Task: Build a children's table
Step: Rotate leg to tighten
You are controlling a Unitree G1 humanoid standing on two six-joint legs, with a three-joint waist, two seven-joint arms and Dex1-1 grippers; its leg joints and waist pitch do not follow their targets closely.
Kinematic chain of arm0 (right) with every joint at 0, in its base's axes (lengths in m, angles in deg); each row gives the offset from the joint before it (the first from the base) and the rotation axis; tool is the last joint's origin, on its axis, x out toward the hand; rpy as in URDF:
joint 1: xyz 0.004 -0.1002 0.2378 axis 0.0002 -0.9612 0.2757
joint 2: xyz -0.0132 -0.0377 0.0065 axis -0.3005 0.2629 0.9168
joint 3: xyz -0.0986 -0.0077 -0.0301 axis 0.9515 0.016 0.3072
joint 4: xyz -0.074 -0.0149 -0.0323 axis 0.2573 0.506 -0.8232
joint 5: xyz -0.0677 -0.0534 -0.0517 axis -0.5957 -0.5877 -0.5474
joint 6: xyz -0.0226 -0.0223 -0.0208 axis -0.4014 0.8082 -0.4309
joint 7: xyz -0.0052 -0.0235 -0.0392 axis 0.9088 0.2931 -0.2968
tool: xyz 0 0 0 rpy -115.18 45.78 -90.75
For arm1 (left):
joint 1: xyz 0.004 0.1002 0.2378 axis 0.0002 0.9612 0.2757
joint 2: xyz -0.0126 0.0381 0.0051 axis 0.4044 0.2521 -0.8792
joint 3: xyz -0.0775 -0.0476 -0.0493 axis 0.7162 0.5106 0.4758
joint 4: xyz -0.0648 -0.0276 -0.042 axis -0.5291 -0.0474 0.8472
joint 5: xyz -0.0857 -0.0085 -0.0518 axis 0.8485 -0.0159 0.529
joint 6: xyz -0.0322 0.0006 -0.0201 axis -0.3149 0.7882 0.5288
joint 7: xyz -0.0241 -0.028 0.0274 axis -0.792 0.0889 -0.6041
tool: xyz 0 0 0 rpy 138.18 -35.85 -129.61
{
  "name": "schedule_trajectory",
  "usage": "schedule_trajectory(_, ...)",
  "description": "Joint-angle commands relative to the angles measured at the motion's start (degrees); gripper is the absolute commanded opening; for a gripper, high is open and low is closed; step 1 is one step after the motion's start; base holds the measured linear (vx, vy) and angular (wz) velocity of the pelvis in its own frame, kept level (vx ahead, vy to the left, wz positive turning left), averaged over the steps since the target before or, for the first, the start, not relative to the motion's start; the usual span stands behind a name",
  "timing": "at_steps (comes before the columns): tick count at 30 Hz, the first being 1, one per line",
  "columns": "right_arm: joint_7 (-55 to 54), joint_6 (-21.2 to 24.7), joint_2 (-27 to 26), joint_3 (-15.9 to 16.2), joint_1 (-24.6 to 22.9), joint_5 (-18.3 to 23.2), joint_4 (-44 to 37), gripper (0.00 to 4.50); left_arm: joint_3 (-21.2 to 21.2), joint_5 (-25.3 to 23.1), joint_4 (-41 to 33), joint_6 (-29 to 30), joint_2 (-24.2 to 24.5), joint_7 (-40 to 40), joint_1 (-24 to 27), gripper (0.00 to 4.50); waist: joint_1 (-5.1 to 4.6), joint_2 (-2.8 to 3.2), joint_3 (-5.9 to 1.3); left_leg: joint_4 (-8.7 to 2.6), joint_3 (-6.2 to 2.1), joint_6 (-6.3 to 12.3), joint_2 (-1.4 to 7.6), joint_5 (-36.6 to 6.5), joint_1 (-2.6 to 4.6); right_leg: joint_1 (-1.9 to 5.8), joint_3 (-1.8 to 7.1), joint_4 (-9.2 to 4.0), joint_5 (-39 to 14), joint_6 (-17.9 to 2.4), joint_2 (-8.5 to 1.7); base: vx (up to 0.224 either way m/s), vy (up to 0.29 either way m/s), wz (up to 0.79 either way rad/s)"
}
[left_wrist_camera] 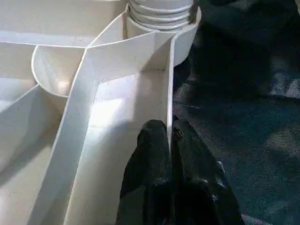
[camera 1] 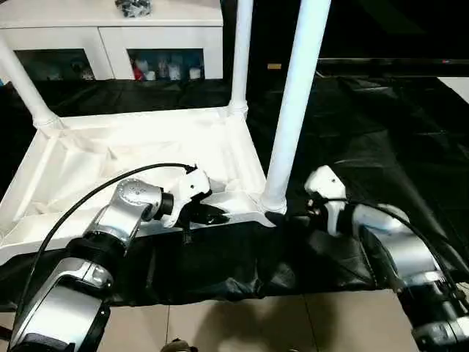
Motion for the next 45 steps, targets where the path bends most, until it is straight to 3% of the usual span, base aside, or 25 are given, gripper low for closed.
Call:
schedule_trajectory(1,-0.64,-1.3,-0.68,0.4,1.79,-0.77,2.26,4.5,-0.68,-0.17,-0.93,0.33,-0.54,0.19,1.08,0.01,0.04,-0.65,-3.92,-3.65,-0.82,1.26,1.31,-11.9,0.7,2.69,2.09,-4.37,-10.59,-12.42,-3.57,0.0,0.0,0.0)
schedule_trajectory(6,0.41,-2.81,-1.87,1.77,4.07,-1.66,6.41,4.32,-0.49,-0.45,-1.57,0.58,0.5,-0.25,1.39,0.0,0.05,-0.48,-3.93,-3.67,-0.76,1.1,1.33,-12.08,0.77,2.58,2.11,-4.49,-11.14,-12.07,-3.59,0.0,0.0,0.0)
schedule_trajectory(8,0.56,-3.16,-2.54,1.9,4.91,-1.65,7.94,4.32,-0.42,-0.47,-2.05,0.87,0.89,-0.52,1.57,0.0,-0.14,-0.71,-3.93,-3.66,-0.69,1.13,1.28,-11.67,0.62,2.61,2.09,-4.4,-10.47,-12.27,-3.59,0.0,0.0,0.0)
schedule_trajectory(9,0.7,-3.49,-2.82,2.06,5.38,-1.63,8.86,4.04,-0.35,-0.44,-2.12,0.96,1.07,-0.75,1.58,0.0,-0.12,-0.74,-3.91,-3.65,-0.71,1.16,1.28,-11.6,0.61,2.64,2.11,-4.38,-10.58,-12.24,-3.61,0.0,0.0,0.0)
schedule_trajectory(14,1.34,-4.65,-3.9,2.64,7.07,-1.79,12.56,3.52,0.32,-0.11,-1.91,1.31,1.82,-1.14,1.22,0.0,-0.28,-0.53,-3.85,-3.67,-0.66,1.14,1.3,-11.93,0.68,2.53,2.1,-4.43,-11.14,-12.31,-3.55,0.0,0.0,0.0)
schedule_trajectory(15,1.43,-4.71,-4.06,2.68,7.26,-1.77,12.96,3.52,0.46,0.01,-1.79,1.34,1.98,-1.28,1.17,0.0,-0.27,-0.57,-3.82,-3.68,-0.65,1.11,1.28,-12.06,0.66,2.55,2.12,-4.46,-11.29,-12.26,-3.56,0.0,0.0,0.0)
schedule_trajectory(16,1.44,-5.02,-4.29,2.72,7.56,-1.84,13.67,3.49,0.65,0.18,-1.73,1.47,2.13,-1.43,1.18,0.0,-0.26,-0.17,-3.85,-3.71,-0.72,0.92,1.31,-12.31,0.67,2.54,2.12,-4.43,-11.41,-12.19,-3.62,0.0,0.0,0.0)
schedule_trajectory(25,-1.82,-7.28,-7.4,1.87,8.89,-2.32,18.87,2.79,1.69,0.87,-1.5,2.58,2.63,-0.8,1.26,0.0,-0.53,0.09,-3.92,-3.79,-0.74,0.39,1.32,-13.07,0.71,2.64,2.07,-4.31,-9.68,-13.34,-3.52,0.0,0.0,0.0)
schedule_trajectory(28,-6.33,-7.68,-9.29,1.44,8.95,-3.22,20.26,2.74,2.02,0.76,-1.32,3.57,1.79,1.3,0.94,0.0,-0.92,0.06,-3.82,-3.94,-0.81,-0.42,1.26,-14.27,0.83,2.52,2.09,-4.53,-11.82,-13.0,-3.57,0.0,0.0,0.0)
schedule_trajectory(29,-10.63,-7.52,-11.18,0.9,8.75,-3.81,20.91,2.73,2.26,0.51,-0.97,4.41,0.86,3.6,0.55,0.0,-1.1,-0.23,-3.74,-4.0,-0.8,-0.54,1.25,-14.57,0.86,2.45,2.12,-4.67,-12.56,-12.89,-3.55,0.0,0.0,0.0)
schedule_trajectory(31,-13.65,-6.99,-12.83,0.34,8.45,-3.85,21.18,2.73,2.34,0.27,-0.75,4.9,0.05,5.27,0.28,0.0,-1.21,-0.07,-3.69,-4.07,-0.86,-0.84,1.24,-14.64,0.92,2.39,2.16,-4.69,-13.29,-12.68,-3.58,0.0,0.0,0.0)
schedule_trajectory(33,-23.99,-5.73,-19.71,-1.94,7.52,-3.05,22.16,2.72,3.24,-0.36,0.06,6.3,-4.42,13.42,-0.72,0.0,-1.59,-0.04,-3.58,-4.15,-0.84,-1.25,1.23,-14.86,0.92,2.18,2.29,-4.84,-14.49,-12.09,-3.59,0.0,0.0,0.0)
schedule_trajectory(37,-27.91,-6.0,-22.85,-2.06,7.62,-3.41,23.12,2.72,3.72,-0.5,0.16,6.89,-6.99,17.36,-1.02,0.0,-1.7,0.2,-3.59,-4.31,-0.94,-1.32,1.2,-15.87,1.07,2.04,2.24,-5.23,-16.13,-11.15,-3.56,0.0,0.0,0.0)
schedule_trajectory(38,-30.61,-7.88,-28.21,0.17,8.04,-4.56,24.02,2.72,3.61,-0.85,-0.38,6.64,-11.32,22.41,-0.91,0.0,-1.79,0.25,-3.65,-4.33,-0.92,-1.21,1.16,-15.91,0.93,2.07,2.3,-5.19,-15.79,-10.88,-3.61,0.0,0.0,0.0)
schedule_trajectory(40,-30.08,-8.49,-29.09,1.05,7.93,-4.82,23.59,2.72,3.23,-0.86,-0.82,6.56,-12.01,22.36,-0.68,0.0,-1.69,0.17,-3.58,-4.37,-0.96,-0.96,1.04,-16.54,1.09,2.01,2.21,-5.44,-17.02,-10.37,-3.53,0.0,0.0,0.0)
schedule_trajectory(41,-29.75,-8.87,-29.3,1.35,7.86,-4.94,23.38,3.28,3.04,-0.93,-0.98,6.41,-12.13,22.32,-0.58,0.0,-1.64,0.3,-3.63,-4.42,-1.01,-0.61,1.02,-16.55,0.98,2.11,2.26,-5.51,-17.32,-9.98,-3.61,0.0,0.0,0.0)
schedule_trajectory(42,-29.0,-9.55,-28.94,1.44,7.76,-4.93,22.81,3.42,2.66,-0.96,-1.25,5.84,-11.97,21.4,-0.35,0.0,-1.66,0.21,-3.63,-4.44,-1.01,-0.47,1.01,-16.5,0.89,2.13,2.26,-5.53,-17.41,-9.78,-3.59,0.0,0.0,0.0)
schedule_trajectory(45,-26.34,-10.89,-26.89,0.18,7.58,-4.39,21.36,3.48,2.62,-1.07,-2.21,4.09,-10.64,18.72,0.35,0.0,-1.67,0.33,-3.74,-4.51,-1.03,-0.21,1.06,-16.04,0.77,2.17,2.25,-5.44,-16.26,-9.58,-3.59,0.0,0.0,0.0)
